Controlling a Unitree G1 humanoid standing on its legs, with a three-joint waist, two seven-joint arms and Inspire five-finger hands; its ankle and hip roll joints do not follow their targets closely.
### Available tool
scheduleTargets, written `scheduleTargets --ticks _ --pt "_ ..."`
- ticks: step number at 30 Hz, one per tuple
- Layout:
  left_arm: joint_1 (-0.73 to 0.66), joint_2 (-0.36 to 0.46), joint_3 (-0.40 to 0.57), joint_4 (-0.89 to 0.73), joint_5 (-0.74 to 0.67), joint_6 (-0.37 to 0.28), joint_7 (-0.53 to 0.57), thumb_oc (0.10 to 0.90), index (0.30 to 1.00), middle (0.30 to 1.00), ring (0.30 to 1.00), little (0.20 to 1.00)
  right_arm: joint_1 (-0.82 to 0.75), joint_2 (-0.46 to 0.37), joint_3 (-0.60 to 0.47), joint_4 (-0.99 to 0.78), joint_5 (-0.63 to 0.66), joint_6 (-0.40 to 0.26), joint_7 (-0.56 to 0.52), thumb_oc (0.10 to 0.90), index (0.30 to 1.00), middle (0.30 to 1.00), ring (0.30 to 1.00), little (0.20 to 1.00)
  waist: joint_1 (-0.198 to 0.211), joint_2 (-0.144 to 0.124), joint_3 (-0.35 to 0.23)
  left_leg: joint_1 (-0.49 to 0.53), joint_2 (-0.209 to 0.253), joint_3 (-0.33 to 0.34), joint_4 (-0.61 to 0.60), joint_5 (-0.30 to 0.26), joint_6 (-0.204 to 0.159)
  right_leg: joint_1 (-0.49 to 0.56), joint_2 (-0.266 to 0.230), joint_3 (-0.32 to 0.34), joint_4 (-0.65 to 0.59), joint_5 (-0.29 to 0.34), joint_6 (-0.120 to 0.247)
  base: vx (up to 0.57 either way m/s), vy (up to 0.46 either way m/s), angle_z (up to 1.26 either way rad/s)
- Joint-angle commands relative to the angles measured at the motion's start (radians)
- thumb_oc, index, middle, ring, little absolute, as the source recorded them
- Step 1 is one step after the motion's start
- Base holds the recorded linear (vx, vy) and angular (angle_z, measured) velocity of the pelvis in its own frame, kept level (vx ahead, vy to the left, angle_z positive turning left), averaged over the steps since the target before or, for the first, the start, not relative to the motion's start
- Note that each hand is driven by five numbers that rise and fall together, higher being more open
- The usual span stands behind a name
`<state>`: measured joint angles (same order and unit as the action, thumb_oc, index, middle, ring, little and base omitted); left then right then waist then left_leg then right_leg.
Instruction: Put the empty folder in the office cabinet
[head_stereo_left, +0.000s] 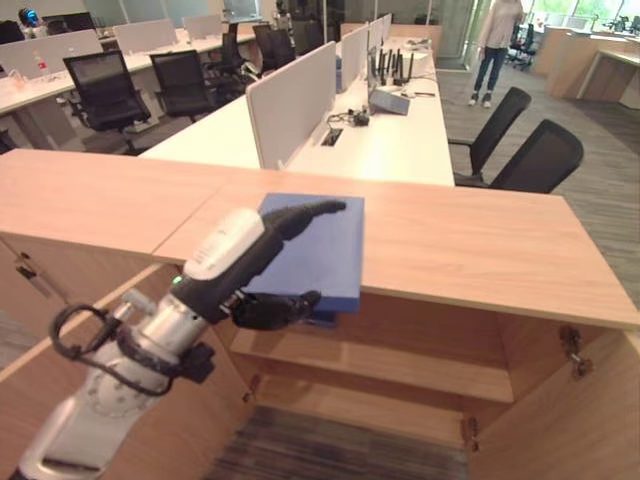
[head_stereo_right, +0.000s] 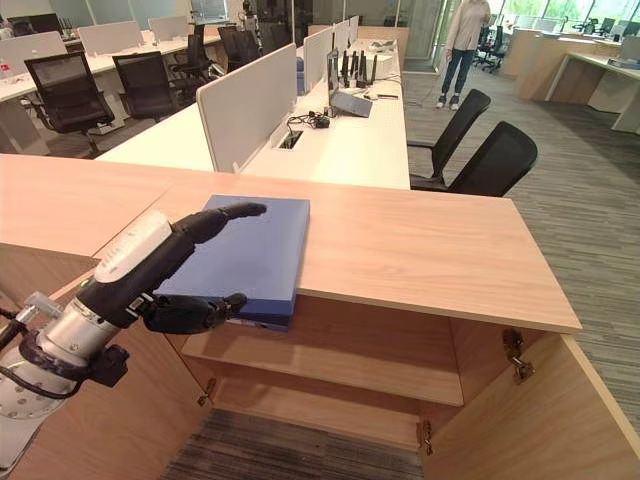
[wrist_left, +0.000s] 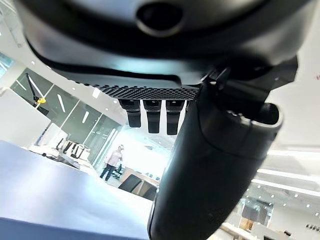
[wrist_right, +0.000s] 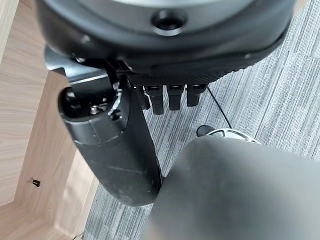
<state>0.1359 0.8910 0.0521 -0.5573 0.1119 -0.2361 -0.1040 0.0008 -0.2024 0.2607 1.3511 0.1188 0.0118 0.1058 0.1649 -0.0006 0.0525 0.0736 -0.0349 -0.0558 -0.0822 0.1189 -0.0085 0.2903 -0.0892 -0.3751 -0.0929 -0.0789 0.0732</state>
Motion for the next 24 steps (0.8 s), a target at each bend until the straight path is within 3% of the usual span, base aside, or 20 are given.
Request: scheduleTargets --ticks 1,8,24 --pt "-0.043 0.047 0.075 -0.02 0.092 -0.024 0.053 0.8 0.9 0.9 0.9 0.9 -0.045 0.042 0.062 0.043 -0.034 0.007 0.035 0.8 0.9 0.9 0.9 0.9 -0.016 -0.014 0.004 0.059 0.013 0.001 -0.005 -0.19 -0.016 -0.053 0.007 -0.016 0.006 0.009 0.015 0.0 0.0 0.0" --pt "-0.013 0.046 0.089 0.014 0.219 -0.022 0.061 0.8 0.9 0.9 0.9 0.9 -0.044 0.048 0.064 0.037 -0.044 0.007 0.033 0.8 0.9 0.9 0.9 0.9 -0.02 -0.015 0.004 0.058 0.013 0.003 -0.005 -0.192 -0.014 -0.057 0.008 -0.012 0.006 0.009 0.015 0.0 0.0 0.0" --pt "0.01 -0.016 0.075 0.107 0.366 -0.006 0.127 0.8 0.9 0.9 0.9 0.9 -0.039 0.048 0.059 0.031 -0.054 0.008 0.017 0.8 0.9 0.9 0.9 0.9 -0.038 -0.014 -0.002 0.063 0.013 0.016 -0.005 -0.197 -0.012 -0.057 0.007 0.001 0.006 0.009 0.012 0.0 0.001 -0.02"
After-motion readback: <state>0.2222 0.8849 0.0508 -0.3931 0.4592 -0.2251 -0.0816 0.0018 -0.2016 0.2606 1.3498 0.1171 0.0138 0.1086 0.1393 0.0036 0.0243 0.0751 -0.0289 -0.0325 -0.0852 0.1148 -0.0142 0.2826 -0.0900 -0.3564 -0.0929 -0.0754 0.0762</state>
